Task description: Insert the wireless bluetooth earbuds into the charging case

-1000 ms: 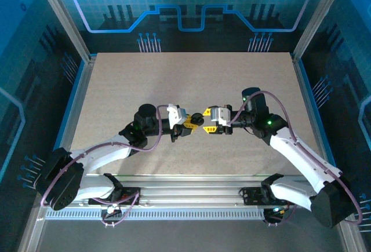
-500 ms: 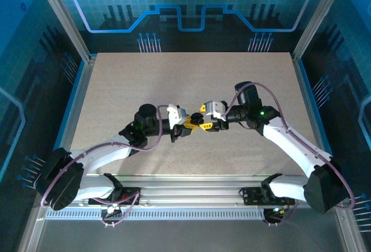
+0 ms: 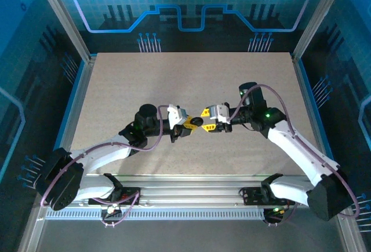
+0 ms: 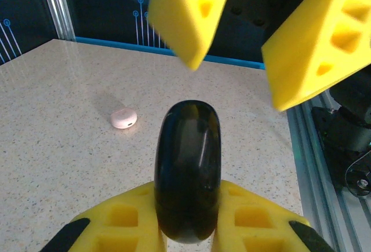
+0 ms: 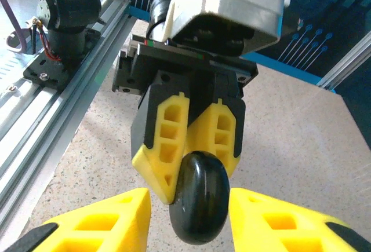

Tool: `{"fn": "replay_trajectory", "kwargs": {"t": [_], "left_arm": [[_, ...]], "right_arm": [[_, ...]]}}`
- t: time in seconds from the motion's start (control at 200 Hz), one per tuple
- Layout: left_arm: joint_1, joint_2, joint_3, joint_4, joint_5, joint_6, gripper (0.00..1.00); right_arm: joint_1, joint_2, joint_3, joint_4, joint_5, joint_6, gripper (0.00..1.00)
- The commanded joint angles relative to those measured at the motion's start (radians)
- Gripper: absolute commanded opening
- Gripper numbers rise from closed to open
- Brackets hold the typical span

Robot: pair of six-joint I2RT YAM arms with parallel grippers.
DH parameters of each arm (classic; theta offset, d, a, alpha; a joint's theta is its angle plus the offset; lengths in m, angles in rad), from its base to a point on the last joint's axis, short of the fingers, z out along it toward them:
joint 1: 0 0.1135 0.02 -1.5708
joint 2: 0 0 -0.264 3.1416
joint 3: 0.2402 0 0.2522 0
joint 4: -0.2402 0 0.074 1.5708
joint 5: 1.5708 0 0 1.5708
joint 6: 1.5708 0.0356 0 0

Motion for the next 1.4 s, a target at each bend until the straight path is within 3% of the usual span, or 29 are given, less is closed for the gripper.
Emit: {"fn": "replay_trajectory", "kwargs": {"t": [0.0, 0.115, 0.415, 0.81, 1.046, 1.141, 1.191, 1.336, 1.396], "left_arm": [[-0.005, -0.026, 0.003, 0.039, -0.002, 0.023, 0.16], [-0.005, -0.028, 0.000, 0.046, 0.010, 0.024, 0.16], [-0.004, -0.032, 0.000, 0.049, 0.022, 0.034, 0.16], [-0.006, -0.040, -0.002, 0.043, 0.022, 0.045, 0.16], [-0.006, -0.043, -0.002, 0.035, 0.013, 0.050, 0.16], [-0.006, -0.045, -0.003, 0.034, 0.007, 0.050, 0.16], [-0.006, -0.045, -0.003, 0.034, 0.003, 0.050, 0.22], [-0.005, -0.050, -0.012, 0.032, -0.035, 0.047, 0.60], [-0.005, -0.054, -0.015, 0.018, -0.059, 0.048, 0.67]], "right_arm": [[-0.014, -0.045, -0.034, -0.011, 0.004, 0.019, 0.41], [-0.016, -0.046, -0.047, 0.038, 0.079, 0.060, 0.48], [-0.010, 0.052, 0.016, 0.007, 0.014, 0.033, 0.44], [-0.007, 0.140, 0.090, -0.082, -0.059, -0.017, 0.32], [-0.008, 0.161, 0.107, -0.099, -0.044, -0.017, 0.14], [-0.008, 0.158, 0.112, -0.114, -0.019, -0.019, 0.11], [-0.010, 0.155, 0.112, -0.121, -0.008, -0.019, 0.11], [-0.023, 0.154, 0.113, -0.147, 0.067, 0.005, 0.11], [-0.034, 0.165, 0.114, -0.165, 0.116, 0.022, 0.11]]}}
